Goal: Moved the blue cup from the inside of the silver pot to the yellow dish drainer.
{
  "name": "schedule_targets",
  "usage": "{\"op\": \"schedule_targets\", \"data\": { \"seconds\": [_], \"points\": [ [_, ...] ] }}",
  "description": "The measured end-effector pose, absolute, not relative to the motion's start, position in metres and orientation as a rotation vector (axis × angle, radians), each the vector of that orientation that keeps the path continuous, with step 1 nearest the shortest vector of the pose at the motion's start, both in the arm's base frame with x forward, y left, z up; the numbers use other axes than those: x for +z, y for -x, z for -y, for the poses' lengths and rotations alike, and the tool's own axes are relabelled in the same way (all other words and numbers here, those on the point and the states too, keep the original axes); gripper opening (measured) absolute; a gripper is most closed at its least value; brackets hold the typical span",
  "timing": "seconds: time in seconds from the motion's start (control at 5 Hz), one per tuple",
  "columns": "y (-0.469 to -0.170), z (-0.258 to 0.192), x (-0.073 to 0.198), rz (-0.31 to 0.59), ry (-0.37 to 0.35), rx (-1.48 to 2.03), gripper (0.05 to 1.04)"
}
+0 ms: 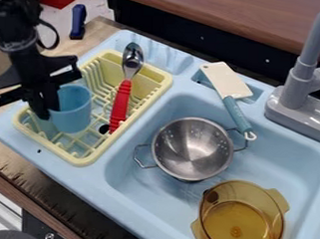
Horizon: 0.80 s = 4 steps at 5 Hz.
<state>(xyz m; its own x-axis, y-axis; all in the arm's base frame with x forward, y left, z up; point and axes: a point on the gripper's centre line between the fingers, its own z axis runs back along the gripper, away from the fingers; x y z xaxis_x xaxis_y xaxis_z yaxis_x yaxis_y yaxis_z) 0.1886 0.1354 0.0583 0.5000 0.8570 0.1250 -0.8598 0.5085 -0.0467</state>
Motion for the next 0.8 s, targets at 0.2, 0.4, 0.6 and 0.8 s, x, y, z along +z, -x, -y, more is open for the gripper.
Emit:
{"op": "schedule_targets", "data": {
  "seconds": [0.2, 0.4, 0.6, 0.8],
  "points": [
    [-0.1858, -0.1302, 0.0503, 0.143, -0.038, 0.997, 0.055],
    [-0.1871, -0.1285, 0.0453, 0.162, -0.068, 0.983, 0.063],
    [-0.1857, -0.1257, 0.0449, 0.133, -0.066, 1.002, 0.106],
    [-0.1854, -0.1258, 0.0486, 0.109, -0.066, 1.013, 0.279]
  ]
}}
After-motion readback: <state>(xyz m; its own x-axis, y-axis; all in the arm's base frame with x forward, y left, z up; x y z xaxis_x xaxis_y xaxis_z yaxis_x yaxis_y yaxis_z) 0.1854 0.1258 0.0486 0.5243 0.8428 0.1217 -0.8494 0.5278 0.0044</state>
